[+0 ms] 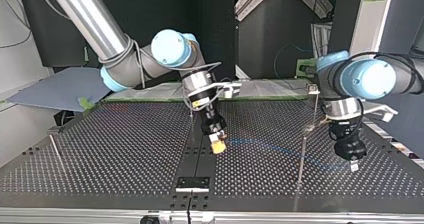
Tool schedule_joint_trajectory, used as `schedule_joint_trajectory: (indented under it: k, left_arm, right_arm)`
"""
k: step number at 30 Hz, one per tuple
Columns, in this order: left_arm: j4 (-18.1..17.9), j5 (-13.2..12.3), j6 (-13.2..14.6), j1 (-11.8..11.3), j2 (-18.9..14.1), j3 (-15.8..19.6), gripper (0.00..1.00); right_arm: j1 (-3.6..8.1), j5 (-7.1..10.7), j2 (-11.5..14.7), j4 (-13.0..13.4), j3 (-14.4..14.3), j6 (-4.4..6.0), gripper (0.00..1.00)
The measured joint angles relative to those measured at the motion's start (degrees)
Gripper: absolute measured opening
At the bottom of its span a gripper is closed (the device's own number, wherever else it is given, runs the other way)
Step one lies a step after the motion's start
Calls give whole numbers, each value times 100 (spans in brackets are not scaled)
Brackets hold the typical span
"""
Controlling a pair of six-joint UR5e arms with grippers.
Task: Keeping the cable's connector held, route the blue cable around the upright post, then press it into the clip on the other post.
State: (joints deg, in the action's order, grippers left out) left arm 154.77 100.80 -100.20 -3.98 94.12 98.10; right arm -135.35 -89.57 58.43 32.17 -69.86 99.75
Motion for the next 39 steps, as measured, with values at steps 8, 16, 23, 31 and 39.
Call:
schedule_joint_trajectory:
  k: [8, 16, 23, 31, 39]
  left_arm:
    - [-55, -201, -36, 22, 443, -22, 0]
    - [-69, -303, -59, 121, 749, -63, 0]
    - [-76, -264, -85, 143, 760, -66, 8]
    - [-102, -251, -363, 152, 768, -66, 44]
    - [-88, -493, -847, 161, 844, -65, 54]
  right_arm:
    - [12, 0, -60, -2, 7, -25, 0]
    - [24, 3, -273, -19, 5, -66, 0]
    - [3, 22, -568, -68, 1, -125, 0]
    - [-20, 43, -875, -243, -4, -151, 0]
    - [-50, 37, -1044, -290, -47, -183, 0]
